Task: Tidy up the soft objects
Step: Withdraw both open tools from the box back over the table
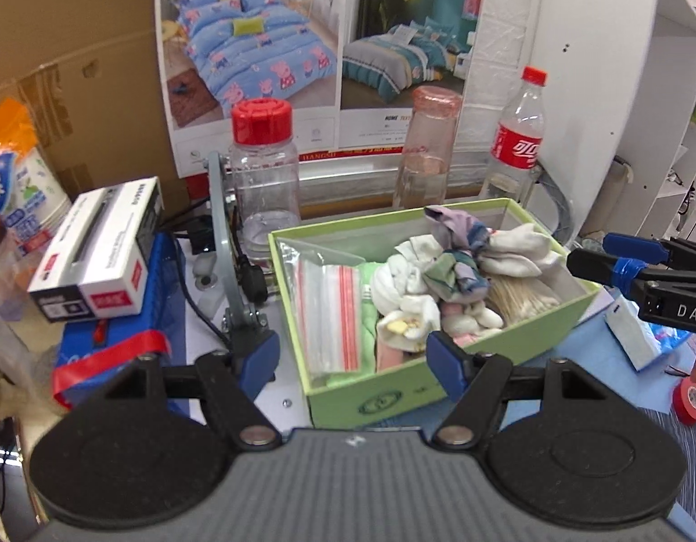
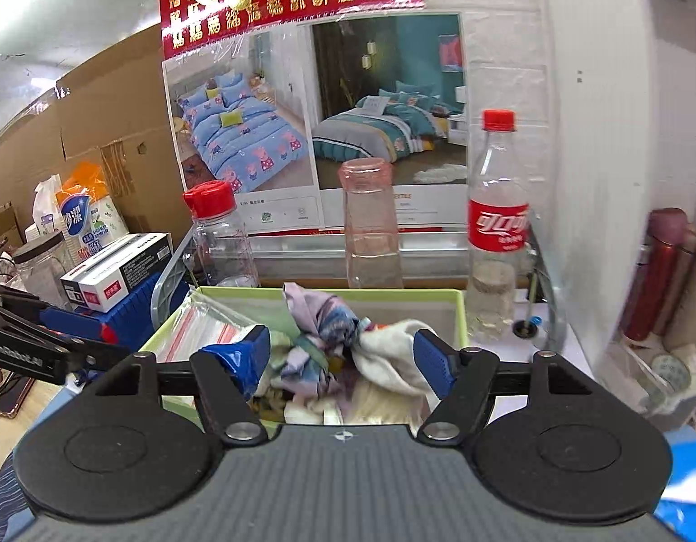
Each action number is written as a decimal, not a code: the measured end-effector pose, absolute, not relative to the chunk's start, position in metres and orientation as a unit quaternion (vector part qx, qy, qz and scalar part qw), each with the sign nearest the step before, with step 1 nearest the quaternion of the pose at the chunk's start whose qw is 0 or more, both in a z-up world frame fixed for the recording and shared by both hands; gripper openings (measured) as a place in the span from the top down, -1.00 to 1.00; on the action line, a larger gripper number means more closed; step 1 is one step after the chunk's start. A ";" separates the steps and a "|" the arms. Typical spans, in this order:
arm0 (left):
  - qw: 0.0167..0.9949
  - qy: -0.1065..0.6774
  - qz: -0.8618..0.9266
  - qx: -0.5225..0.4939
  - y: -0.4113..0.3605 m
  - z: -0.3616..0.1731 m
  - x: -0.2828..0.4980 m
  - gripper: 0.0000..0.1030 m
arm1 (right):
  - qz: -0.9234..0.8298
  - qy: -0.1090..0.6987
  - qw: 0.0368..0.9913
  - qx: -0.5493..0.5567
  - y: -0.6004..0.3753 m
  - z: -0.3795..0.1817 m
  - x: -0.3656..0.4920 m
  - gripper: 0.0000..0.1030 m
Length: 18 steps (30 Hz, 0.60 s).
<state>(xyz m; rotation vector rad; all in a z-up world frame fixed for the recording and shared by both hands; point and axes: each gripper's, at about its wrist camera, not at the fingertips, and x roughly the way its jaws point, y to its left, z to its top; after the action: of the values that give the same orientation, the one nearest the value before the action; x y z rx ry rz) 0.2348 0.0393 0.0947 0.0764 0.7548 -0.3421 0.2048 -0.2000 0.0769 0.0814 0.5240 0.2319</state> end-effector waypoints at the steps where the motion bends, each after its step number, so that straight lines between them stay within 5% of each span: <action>1: 0.917 0.362 -0.165 0.039 0.040 0.097 0.225 -0.43 | 0.111 0.258 0.959 0.042 -0.201 0.078 0.197 -0.10; 18: 0.942 0.299 -0.154 0.003 0.056 0.111 0.119 -0.49 | 0.020 0.246 0.960 0.131 -0.201 0.087 0.077 -0.14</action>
<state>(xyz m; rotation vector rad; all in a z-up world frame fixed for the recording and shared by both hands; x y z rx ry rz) 0.1194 0.0564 0.1110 0.0061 0.6092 -0.3141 0.0769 -0.2005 0.0867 0.2654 0.4990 0.0401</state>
